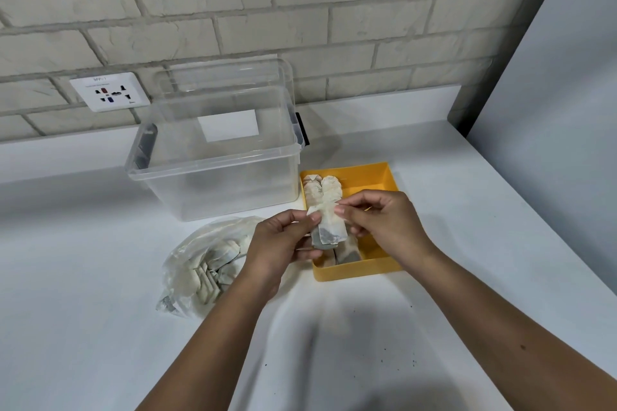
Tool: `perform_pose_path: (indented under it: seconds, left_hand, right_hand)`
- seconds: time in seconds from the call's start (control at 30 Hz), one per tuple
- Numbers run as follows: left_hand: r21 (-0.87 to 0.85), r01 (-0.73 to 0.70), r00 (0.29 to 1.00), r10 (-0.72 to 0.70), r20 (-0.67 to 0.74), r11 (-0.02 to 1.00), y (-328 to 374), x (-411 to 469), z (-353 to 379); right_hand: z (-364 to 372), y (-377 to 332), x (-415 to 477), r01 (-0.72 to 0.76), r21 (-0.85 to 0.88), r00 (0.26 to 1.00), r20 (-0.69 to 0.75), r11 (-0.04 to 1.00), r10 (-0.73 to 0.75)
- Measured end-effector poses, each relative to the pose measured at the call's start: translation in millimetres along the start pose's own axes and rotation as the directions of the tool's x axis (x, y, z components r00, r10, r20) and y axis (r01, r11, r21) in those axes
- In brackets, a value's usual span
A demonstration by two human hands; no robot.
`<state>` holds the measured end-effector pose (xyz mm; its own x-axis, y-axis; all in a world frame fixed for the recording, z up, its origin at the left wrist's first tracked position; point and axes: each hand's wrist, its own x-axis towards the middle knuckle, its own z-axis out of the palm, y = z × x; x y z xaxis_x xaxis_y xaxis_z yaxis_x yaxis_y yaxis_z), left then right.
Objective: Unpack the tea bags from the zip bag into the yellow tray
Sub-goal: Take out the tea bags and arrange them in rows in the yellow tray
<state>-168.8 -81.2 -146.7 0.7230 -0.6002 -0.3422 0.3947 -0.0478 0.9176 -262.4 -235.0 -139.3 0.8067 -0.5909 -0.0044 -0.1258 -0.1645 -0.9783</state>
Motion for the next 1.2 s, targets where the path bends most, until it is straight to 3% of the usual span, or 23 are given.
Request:
perform_pose_path:
  seconds: [0.23,0.43,0.6,0.7,0.77,0.87,0.93,1.2]
  left_hand:
    - [-0.044,0.008,1.0,-0.009,-0.02,0.999,3.3,11.8,5.9]
    - [-0.052,0.024,1.0,-0.025,-0.015,0.998,6.6,22.6,6.5]
    - [-0.041,0.037,0.997,-0.04,-0.067,0.998,3.7,33.9,3.8]
    - [-0.019,0.041,0.996,-0.043,-0.084,0.999,1.5,38.5,1.4]
    - [-0.006,0.039,0.996,-0.04,-0.084,0.999,0.6,40.1,1.1]
    - [0.009,0.027,0.996,-0.026,-0.082,1.0,-1.0,40.7,3.6]
    - [0.029,0.015,0.997,-0.012,-0.081,0.999,-2.0,41.4,5.7]
    - [0.059,0.0,0.997,0.005,-0.079,0.998,-4.4,44.2,3.9]
  right_hand:
    - [3.4,2.2,8.9,0.04,-0.019,0.995,-0.087,0.999,-0.042]
    - [4.9,7.7,19.9,0.004,0.115,0.992,-0.129,0.993,0.011]
    - [-6.4,19.6,37.9,-0.048,0.089,0.986,-0.154,0.995,0.061]
    - [-20.1,28.2,51.0,-0.069,0.003,0.982,-0.176,0.998,0.068]
    - [-25.0,37.7,61.0,-0.077,-0.155,0.982,-0.185,0.985,0.048]
    - [-22.3,51.3,75.2,-0.049,-0.475,0.988,-0.153,0.879,-0.028]
    - [-17.4,58.0,84.3,-0.047,-0.582,0.991,-0.129,0.812,-0.035]
    - [-3.2,70.0,116.0,-0.209,-0.501,0.961,-0.266,0.84,0.08]
